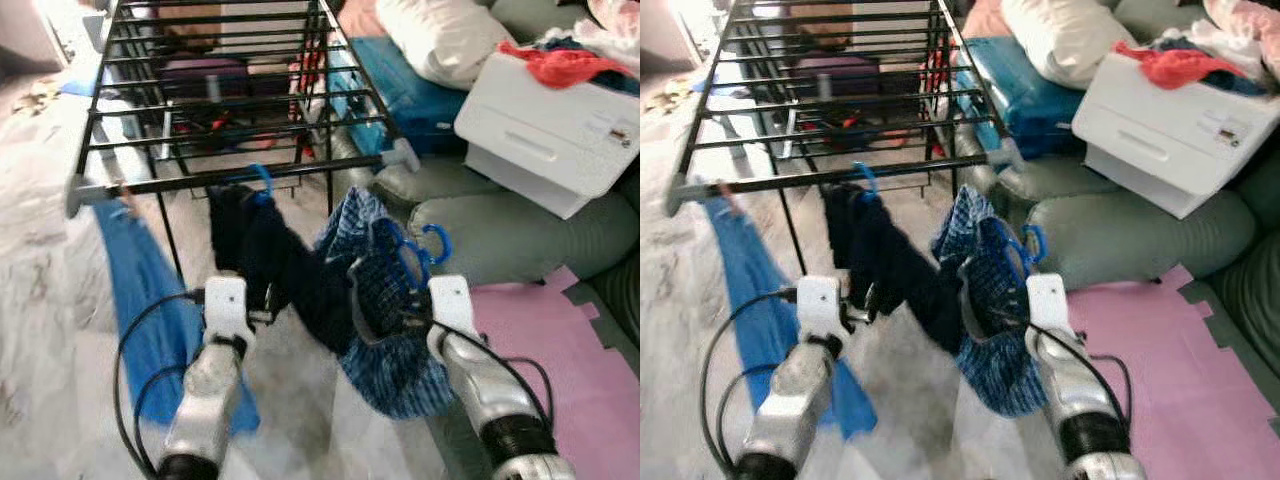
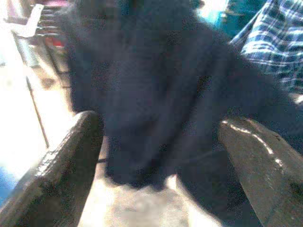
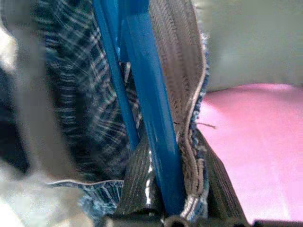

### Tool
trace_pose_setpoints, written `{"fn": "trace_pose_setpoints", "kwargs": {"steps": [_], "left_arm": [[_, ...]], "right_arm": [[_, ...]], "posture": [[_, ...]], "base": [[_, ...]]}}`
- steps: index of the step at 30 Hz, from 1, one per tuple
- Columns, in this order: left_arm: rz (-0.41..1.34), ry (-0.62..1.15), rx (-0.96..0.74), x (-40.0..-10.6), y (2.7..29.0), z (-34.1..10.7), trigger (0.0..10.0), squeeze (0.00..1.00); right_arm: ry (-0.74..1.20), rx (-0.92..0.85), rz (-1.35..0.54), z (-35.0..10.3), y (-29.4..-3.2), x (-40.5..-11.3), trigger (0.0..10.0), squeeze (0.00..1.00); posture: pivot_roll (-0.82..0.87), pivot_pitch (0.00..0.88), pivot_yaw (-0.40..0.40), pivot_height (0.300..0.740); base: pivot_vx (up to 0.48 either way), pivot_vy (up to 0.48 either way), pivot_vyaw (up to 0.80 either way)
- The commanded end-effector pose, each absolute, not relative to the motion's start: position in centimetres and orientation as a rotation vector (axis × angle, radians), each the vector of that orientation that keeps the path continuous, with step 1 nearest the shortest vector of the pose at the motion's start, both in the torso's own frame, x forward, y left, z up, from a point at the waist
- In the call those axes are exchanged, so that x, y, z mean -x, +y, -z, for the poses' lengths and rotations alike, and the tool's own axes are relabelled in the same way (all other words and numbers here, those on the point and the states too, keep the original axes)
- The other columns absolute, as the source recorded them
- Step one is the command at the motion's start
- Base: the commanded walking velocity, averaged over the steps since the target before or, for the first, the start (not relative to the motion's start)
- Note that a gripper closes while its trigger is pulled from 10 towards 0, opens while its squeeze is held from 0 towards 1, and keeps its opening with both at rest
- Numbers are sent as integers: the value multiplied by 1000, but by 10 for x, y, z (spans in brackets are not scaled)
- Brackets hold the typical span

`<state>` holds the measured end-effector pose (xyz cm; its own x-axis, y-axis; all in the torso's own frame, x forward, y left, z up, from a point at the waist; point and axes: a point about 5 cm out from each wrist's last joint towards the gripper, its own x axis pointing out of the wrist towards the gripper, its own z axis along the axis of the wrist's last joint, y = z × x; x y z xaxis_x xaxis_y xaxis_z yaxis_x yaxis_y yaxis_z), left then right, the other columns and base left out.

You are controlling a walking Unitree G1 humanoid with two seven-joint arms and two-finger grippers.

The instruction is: Hang hanger

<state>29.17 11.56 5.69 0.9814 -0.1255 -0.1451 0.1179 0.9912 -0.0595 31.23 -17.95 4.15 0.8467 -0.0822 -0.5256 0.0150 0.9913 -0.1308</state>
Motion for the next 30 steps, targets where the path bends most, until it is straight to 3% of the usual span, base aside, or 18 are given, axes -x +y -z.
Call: {"fn": "trace_pose_setpoints", "kwargs": {"steps": [1, 6, 20, 30], "left_arm": [[105, 145, 33, -291, 124, -58, 10000, 0], [50, 185, -3, -282, 143, -48, 10000, 0], [72, 205, 46, -280, 133, -49, 10000, 0], [82, 194, 29, -280, 139, -52, 10000, 0]], "right_arm": [[501, 111, 58, -53, -176, -320, 10000, 0], [482, 169, 1, -56, -172, -327, 10000, 0], [458, 184, -49, -65, -151, -344, 10000, 0], [437, 140, -26, -66, -147, -347, 10000, 0]], "posture": [[11, 48, -22, 740], [23, 36, -27, 740], [61, 28, -21, 740], [70, 36, -14, 740]], "base": [[394, 0, 0], [223, 0, 0], [0, 0, 0], [0, 475, 0]]}}
